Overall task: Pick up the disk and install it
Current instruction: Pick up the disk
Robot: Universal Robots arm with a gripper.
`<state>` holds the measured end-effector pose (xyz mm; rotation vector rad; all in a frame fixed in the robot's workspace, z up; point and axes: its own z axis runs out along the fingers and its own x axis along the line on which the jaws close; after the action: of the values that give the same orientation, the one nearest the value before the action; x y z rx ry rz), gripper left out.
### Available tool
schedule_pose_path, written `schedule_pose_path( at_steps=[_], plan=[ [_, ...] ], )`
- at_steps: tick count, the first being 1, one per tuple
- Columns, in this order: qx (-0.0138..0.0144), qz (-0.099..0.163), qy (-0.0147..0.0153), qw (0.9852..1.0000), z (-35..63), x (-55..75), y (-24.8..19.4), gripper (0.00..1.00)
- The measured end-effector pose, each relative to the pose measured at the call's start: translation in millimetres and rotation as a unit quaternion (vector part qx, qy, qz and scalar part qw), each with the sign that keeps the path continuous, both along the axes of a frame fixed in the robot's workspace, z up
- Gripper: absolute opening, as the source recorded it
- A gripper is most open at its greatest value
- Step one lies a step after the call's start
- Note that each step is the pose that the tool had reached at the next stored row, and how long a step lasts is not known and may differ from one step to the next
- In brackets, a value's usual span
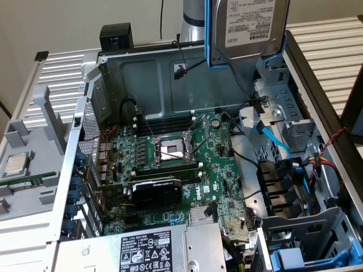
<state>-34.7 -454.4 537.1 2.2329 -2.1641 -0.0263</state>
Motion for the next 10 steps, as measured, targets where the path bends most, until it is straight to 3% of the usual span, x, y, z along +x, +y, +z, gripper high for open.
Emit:
schedule_pose_path(
  at_steps=[10],
  plan=[
    [0.0000, -0.002, 0.0006, 1.0000, 2.2, 9.5, -18.8, 0.37]
  ],
)
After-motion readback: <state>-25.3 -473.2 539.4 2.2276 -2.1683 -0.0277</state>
